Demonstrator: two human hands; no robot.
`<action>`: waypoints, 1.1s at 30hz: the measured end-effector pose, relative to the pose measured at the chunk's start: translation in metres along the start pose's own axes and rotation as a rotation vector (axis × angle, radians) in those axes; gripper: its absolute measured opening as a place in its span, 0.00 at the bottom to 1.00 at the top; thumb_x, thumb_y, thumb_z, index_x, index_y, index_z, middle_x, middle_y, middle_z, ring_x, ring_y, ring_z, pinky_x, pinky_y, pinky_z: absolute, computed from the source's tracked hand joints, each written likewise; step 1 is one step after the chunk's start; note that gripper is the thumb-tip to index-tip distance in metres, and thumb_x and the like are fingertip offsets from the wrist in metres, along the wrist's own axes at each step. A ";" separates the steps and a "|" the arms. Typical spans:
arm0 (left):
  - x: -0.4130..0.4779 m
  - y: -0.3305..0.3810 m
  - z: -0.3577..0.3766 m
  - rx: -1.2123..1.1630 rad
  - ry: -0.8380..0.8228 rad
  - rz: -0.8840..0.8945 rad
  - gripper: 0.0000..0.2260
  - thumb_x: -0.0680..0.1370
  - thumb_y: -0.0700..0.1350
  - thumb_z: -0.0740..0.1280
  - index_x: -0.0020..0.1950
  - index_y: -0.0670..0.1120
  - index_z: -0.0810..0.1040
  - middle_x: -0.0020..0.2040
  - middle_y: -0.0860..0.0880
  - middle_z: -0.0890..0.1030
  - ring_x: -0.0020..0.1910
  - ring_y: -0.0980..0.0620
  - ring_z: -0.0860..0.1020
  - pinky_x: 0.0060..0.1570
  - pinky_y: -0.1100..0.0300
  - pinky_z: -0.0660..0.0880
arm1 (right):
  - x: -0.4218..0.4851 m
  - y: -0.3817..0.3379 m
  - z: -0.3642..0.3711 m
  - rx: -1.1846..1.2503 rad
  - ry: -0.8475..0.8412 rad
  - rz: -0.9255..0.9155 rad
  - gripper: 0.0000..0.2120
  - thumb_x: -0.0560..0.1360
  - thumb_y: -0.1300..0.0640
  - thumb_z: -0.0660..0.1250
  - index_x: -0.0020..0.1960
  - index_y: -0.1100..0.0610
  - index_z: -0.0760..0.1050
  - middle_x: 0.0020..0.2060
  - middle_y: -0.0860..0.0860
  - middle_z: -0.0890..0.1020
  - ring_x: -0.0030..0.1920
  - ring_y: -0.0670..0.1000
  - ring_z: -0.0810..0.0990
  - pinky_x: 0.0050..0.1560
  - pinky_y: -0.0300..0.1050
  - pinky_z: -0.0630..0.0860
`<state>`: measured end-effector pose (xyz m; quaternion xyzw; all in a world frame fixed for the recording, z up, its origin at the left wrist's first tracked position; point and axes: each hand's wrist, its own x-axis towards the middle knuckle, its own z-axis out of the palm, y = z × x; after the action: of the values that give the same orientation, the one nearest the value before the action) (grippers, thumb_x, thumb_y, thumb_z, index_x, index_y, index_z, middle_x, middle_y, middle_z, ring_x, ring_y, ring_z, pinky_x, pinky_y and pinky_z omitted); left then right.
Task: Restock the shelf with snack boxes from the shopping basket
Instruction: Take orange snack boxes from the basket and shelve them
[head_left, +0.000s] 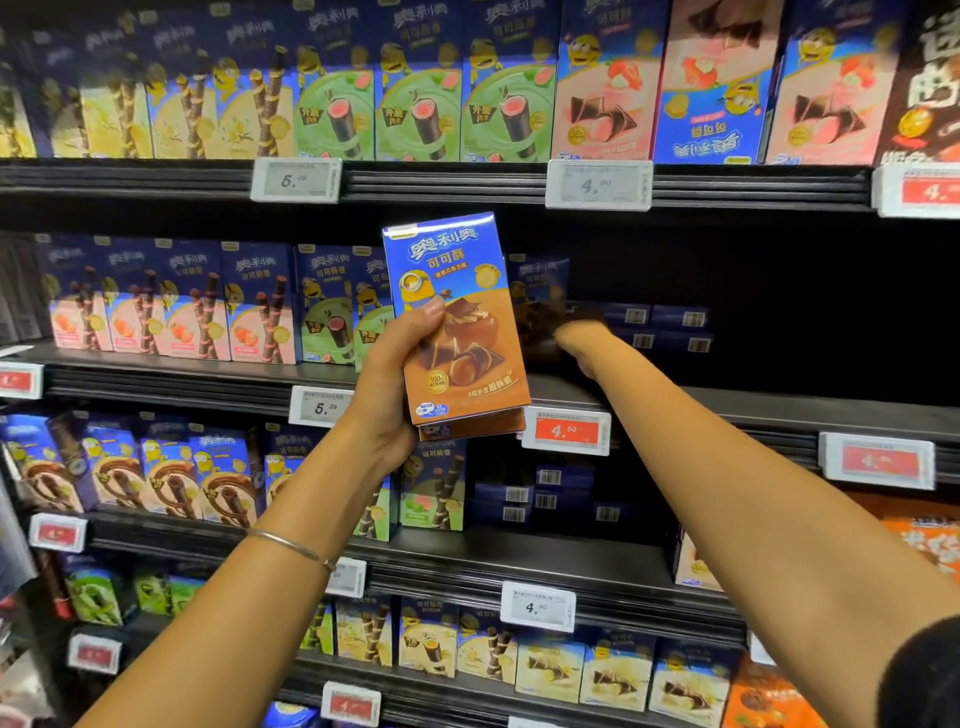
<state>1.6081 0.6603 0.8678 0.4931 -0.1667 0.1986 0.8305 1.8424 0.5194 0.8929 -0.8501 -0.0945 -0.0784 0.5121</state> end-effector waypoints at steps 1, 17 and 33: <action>0.000 -0.001 0.001 0.005 0.001 0.003 0.11 0.77 0.48 0.67 0.54 0.45 0.85 0.50 0.45 0.89 0.46 0.47 0.88 0.44 0.52 0.85 | -0.008 -0.004 -0.004 0.087 0.020 -0.006 0.26 0.84 0.49 0.62 0.77 0.62 0.65 0.74 0.57 0.71 0.71 0.59 0.71 0.66 0.45 0.69; -0.017 -0.006 0.024 0.151 0.055 -0.033 0.29 0.73 0.49 0.70 0.72 0.40 0.75 0.57 0.42 0.87 0.49 0.45 0.87 0.45 0.51 0.85 | -0.229 -0.018 -0.036 0.452 -0.154 -0.330 0.26 0.74 0.45 0.75 0.67 0.49 0.70 0.60 0.46 0.80 0.56 0.46 0.84 0.53 0.45 0.84; -0.025 -0.001 0.032 0.278 0.128 -0.100 0.39 0.72 0.66 0.72 0.77 0.46 0.71 0.66 0.42 0.84 0.63 0.37 0.83 0.64 0.35 0.78 | -0.224 -0.010 -0.030 0.443 -0.101 -0.380 0.16 0.77 0.47 0.73 0.61 0.53 0.79 0.51 0.51 0.86 0.50 0.50 0.87 0.54 0.57 0.83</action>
<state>1.5840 0.6269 0.8699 0.5972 -0.0594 0.2092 0.7721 1.6212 0.4791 0.8638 -0.6875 -0.2922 -0.1083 0.6559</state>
